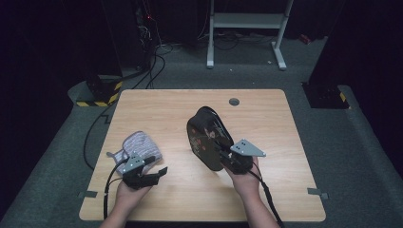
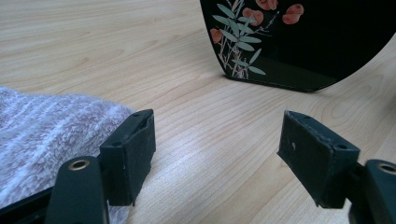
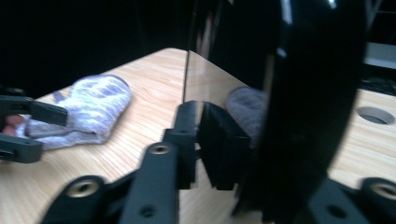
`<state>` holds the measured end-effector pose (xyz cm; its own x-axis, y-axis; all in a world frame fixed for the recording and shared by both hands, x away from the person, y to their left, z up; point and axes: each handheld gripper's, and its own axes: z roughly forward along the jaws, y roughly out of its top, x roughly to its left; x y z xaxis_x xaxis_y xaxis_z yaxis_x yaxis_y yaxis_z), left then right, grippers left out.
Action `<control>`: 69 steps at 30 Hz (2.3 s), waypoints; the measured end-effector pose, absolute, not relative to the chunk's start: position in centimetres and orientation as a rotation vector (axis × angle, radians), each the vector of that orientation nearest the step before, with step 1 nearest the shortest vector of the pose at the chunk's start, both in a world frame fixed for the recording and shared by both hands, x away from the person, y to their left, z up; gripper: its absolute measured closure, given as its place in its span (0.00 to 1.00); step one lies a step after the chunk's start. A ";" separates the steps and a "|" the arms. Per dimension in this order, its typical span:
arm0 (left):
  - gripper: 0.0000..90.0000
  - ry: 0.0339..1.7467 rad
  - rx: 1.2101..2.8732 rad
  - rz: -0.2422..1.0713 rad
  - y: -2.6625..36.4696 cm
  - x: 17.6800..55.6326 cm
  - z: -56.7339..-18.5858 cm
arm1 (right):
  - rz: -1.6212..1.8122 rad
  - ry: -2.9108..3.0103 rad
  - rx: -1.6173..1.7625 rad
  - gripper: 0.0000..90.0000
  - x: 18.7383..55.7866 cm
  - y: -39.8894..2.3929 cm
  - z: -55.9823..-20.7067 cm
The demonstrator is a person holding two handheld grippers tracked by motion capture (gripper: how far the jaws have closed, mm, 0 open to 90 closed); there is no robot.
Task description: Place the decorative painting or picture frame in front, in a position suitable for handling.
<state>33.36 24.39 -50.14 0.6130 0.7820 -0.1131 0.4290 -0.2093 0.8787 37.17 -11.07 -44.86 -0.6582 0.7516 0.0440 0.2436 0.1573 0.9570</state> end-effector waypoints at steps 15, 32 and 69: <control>0.30 0.971 1.843 0.447 24.4 33.3 -50.1 | 1.553 2.015 0.945 0.90 36.5 -10.3 -43.8; 0.30 0.964 1.841 0.447 24.2 33.3 -50.1 | 1.570 1.902 1.016 0.90 33.0 -13.6 -44.2; 0.40 1.061 1.844 0.590 28.1 33.8 -48.4 | 1.477 2.013 1.089 0.48 32.2 -15.1 -48.9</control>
